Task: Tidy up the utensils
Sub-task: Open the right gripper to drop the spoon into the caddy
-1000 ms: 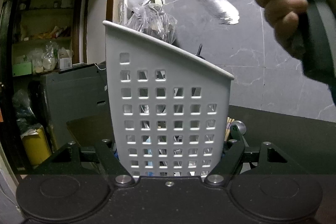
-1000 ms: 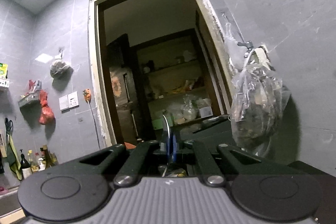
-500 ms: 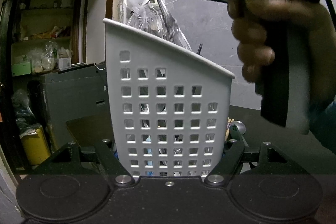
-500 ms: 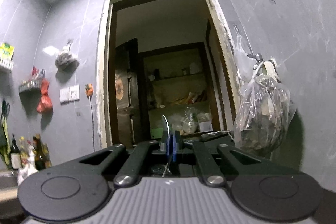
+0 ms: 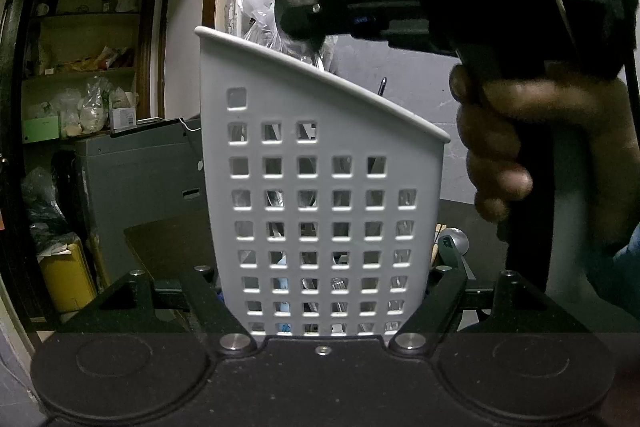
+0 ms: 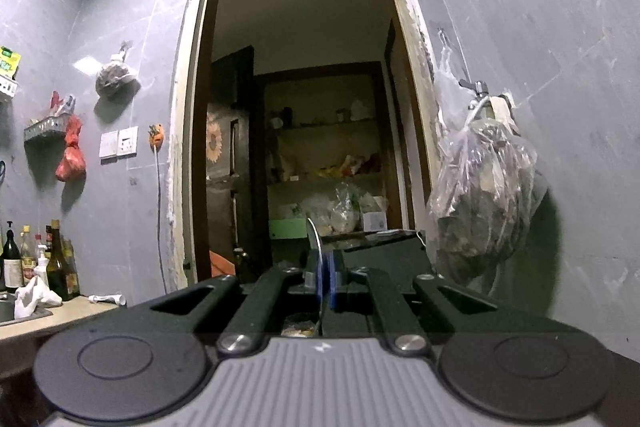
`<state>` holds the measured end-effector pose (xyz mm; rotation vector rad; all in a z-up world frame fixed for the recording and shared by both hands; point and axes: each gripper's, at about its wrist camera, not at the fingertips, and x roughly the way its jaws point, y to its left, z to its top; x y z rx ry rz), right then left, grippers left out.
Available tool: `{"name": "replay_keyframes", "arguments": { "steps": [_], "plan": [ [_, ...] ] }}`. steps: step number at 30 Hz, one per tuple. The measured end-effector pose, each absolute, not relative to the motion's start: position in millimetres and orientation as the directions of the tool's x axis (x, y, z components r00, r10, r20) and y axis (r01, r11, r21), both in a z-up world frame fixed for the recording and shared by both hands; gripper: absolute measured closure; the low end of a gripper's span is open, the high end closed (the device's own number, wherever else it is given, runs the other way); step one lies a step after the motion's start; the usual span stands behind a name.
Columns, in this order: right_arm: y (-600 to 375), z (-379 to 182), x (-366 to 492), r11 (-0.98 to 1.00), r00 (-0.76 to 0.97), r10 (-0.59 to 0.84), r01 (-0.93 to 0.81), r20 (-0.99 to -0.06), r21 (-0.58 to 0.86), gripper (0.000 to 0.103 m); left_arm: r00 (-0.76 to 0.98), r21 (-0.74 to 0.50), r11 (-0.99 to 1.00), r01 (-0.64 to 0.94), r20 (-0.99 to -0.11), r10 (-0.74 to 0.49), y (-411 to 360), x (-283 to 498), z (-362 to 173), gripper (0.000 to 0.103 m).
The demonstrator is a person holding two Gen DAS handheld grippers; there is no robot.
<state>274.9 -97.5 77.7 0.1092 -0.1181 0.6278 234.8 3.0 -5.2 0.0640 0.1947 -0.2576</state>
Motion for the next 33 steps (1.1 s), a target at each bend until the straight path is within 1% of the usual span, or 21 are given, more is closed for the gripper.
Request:
{"name": "replay_keyframes", "arguments": {
  "steps": [10,14,16,18,22,24,25,26,27,28,29,30,33],
  "plan": [
    [-103.0,67.7,273.9,0.805,0.805,0.586,-0.591,0.092,0.047,0.097,0.948,0.038,0.965,0.259,-0.199,-0.247,3.0,234.8,-5.3,0.027],
    [-105.8,66.9,270.7,0.806,0.806,0.586,-0.590,0.088,0.036,0.096,0.948,0.038,0.965,0.259,-0.199,-0.247,2.6,234.9,-5.4,0.027],
    [-107.5,66.8,268.2,0.806,0.805,0.587,-0.591,0.084,0.030,0.092,0.948,0.038,0.965,0.259,-0.199,-0.247,2.3,235.1,-5.4,0.027],
    [-109.7,67.1,265.5,0.807,0.806,0.586,-0.590,0.083,0.024,0.074,0.948,0.038,0.965,0.259,-0.199,-0.247,3.2,234.6,-5.2,0.027],
    [-115.8,68.9,260.5,0.809,0.806,0.584,-0.588,0.093,0.019,0.064,0.949,0.040,0.965,0.258,-0.200,-0.245,3.2,235.7,-4.5,0.027],
    [-119.6,70.6,257.6,0.810,0.807,0.582,-0.586,0.098,0.021,0.049,0.949,0.040,0.965,0.258,-0.200,-0.245,3.3,235.7,-4.5,0.027],
    [-121.7,71.3,255.3,0.810,0.807,0.582,-0.586,0.101,0.019,0.046,0.948,0.040,0.965,0.259,-0.200,-0.246,3.3,235.7,-4.5,0.027],
    [-124.2,72.1,252.2,0.812,0.808,0.580,-0.584,0.103,0.014,0.039,0.948,0.040,0.965,0.259,-0.200,-0.246,3.9,235.8,-4.3,0.027],
    [-127.4,72.7,248.4,0.814,0.810,0.576,-0.580,0.107,0.007,0.030,0.948,0.040,0.965,0.259,-0.200,-0.246,3.9,235.7,-4.3,0.027],
    [-130.8,73.5,244.8,0.817,0.812,0.573,-0.576,0.110,-0.001,0.025,0.948,0.040,0.965,0.259,-0.200,-0.246,4.0,235.7,-4.3,0.027],
    [-134.9,73.8,240.0,0.821,0.815,0.568,-0.571,0.112,-0.015,0.017,0.948,0.040,0.965,0.259,-0.200,-0.246,3.8,235.8,-4.3,0.027],
    [-138.6,73.9,235.5,0.826,0.820,0.562,-0.562,0.111,-0.028,0.012,0.948,0.040,0.965,0.259,-0.200,-0.246,3.9,235.8,-4.3,0.027],
    [-152.9,71.8,217.0,0.849,0.844,0.528,-0.523,0.099,-0.074,0.003,0.948,0.039,0.965,0.258,-0.201,-0.246,3.9,235.8,-4.1,0.027]
  ]
}}
